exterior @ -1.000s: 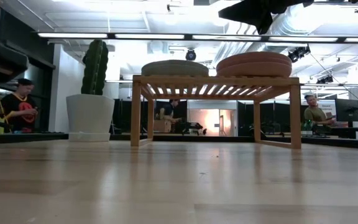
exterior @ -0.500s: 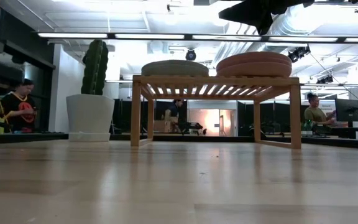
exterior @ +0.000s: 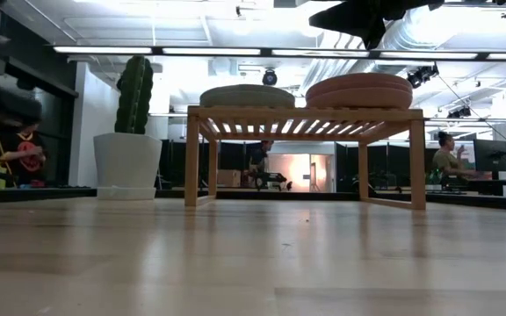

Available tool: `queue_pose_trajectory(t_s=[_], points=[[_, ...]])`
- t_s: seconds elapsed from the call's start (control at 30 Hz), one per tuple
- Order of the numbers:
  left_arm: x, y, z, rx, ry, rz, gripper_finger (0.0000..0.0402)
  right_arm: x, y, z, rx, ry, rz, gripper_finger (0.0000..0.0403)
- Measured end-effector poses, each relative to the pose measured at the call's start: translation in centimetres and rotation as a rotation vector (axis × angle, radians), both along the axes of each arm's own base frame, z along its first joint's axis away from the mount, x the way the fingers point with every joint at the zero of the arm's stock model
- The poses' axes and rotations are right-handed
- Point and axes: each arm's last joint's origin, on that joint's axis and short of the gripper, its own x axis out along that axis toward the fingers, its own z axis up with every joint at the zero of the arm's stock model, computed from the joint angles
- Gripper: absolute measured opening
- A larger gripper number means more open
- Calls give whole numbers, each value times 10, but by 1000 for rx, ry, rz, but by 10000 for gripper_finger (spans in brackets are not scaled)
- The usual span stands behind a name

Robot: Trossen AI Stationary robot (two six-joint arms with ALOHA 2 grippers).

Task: Place and stack plates onto a shelf
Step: Stack the gray plate on top of the blue plate on the shelf

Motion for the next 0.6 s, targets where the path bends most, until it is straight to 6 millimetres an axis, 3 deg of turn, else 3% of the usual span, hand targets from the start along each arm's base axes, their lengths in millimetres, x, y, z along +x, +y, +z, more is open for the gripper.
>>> queue_pose_trajectory(t_s=[0.13,0.3,0.47,0.6], points=[[11,12,12,25,10,36,4,0,0,0,0,0,0,206],[29,32,50,74,-16,80,2,0,0,0,0,0,0,206],[33,65,111,157,-39,157,1,0,0,0,-1,3,0,206],[31,101,169,274,-211,305,1,0,0,0,-9,4,1,206]])
